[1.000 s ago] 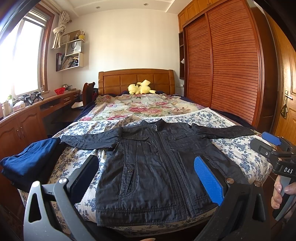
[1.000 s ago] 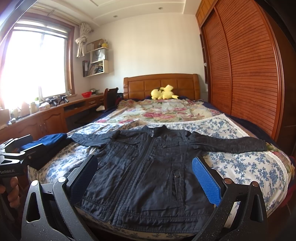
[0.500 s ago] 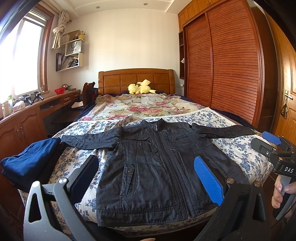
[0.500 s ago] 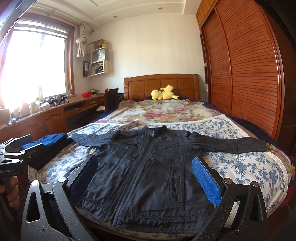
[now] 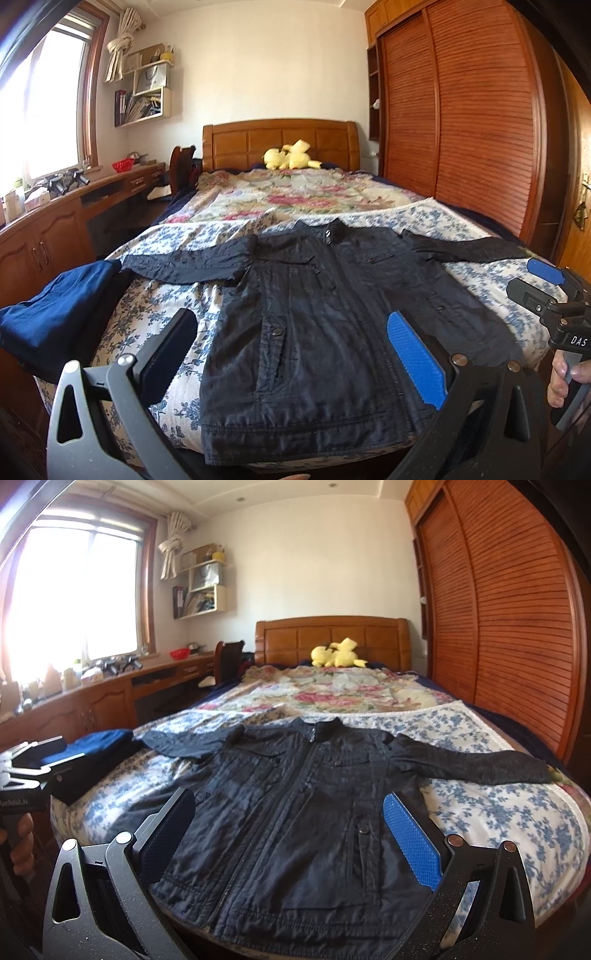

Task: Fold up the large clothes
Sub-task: 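Grasp the jacket sleeve cuff with the left tool and lift it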

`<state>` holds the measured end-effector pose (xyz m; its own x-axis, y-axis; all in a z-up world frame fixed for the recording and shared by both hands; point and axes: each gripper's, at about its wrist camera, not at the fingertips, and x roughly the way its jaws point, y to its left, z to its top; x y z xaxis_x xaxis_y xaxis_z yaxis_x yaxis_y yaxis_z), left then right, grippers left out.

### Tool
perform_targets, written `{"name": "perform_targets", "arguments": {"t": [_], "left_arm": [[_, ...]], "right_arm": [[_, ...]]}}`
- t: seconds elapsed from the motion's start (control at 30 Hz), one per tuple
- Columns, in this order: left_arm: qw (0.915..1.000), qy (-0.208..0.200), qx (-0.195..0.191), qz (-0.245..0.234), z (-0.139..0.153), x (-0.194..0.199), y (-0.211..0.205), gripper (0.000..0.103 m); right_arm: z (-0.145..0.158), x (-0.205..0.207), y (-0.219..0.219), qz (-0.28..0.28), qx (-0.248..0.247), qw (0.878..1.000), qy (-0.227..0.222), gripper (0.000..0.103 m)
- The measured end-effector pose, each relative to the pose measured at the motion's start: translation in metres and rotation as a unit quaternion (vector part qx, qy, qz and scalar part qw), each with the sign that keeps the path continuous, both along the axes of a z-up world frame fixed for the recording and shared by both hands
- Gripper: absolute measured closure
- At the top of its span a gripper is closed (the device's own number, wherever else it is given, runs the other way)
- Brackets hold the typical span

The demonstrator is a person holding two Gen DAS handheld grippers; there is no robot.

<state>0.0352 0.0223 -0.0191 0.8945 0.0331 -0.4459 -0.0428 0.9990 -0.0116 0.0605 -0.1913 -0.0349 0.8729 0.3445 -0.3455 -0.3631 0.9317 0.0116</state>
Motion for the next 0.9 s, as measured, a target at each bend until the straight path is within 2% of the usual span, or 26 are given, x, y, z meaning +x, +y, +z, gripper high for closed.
{"name": "perform_targets", "arguments": {"t": [0.23,0.67,0.8,0.9], "left_arm": [[0.9995,0.026,0.0,0.019,-0.029,0.031,0.024,0.0],[0.9963,0.073,0.004,0.047,-0.074,0.08,0.066,0.0],[0.9933,0.095,0.006,0.067,-0.083,0.091,0.079,0.0],[0.9907,0.105,0.011,0.086,-0.087,0.098,0.091,0.0]], "right_arm": [[-0.026,0.048,0.02,0.043,-0.01,0.999,0.026,0.0],[-0.062,0.138,0.077,0.091,-0.044,0.994,0.045,0.0],[-0.071,0.169,0.101,0.115,-0.044,0.991,0.055,0.0],[-0.071,0.186,0.117,0.132,-0.022,0.989,0.069,0.0]]}}
